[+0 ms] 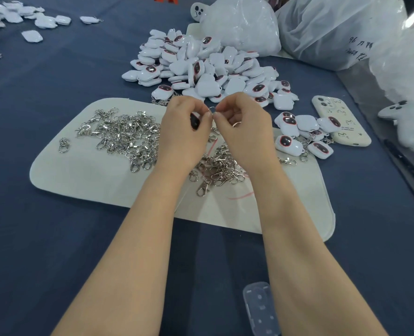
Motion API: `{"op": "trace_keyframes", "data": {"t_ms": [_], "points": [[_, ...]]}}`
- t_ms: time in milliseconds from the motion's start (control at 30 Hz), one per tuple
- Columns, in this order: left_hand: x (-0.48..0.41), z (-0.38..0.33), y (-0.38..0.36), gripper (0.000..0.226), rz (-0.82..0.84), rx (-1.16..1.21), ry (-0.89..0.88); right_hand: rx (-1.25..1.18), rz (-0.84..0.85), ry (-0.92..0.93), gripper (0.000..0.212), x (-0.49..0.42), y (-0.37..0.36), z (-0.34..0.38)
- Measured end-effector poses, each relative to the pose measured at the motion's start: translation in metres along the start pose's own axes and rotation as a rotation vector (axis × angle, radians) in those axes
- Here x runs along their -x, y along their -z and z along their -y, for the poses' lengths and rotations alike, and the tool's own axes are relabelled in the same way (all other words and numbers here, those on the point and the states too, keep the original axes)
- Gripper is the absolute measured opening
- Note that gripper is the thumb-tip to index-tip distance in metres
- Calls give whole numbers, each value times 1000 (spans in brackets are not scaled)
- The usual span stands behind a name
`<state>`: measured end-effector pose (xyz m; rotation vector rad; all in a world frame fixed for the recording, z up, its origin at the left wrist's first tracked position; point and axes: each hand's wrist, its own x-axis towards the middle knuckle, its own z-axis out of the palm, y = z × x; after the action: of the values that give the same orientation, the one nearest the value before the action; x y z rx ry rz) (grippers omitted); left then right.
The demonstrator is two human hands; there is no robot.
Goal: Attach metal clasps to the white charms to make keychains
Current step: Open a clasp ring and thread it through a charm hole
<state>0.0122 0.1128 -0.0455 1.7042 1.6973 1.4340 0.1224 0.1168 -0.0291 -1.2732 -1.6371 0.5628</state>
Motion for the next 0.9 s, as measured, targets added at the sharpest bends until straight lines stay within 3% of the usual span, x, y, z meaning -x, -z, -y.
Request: {"op": "trace_keyframes", "data": {"t_ms": [433,900], "points": [[1,2,1,8,59,-100,-68,95,14,69,11,1,-2,-3],[3,3,1,7,121,-97,-60,47,142,-32,13,0,2,-15]]}}
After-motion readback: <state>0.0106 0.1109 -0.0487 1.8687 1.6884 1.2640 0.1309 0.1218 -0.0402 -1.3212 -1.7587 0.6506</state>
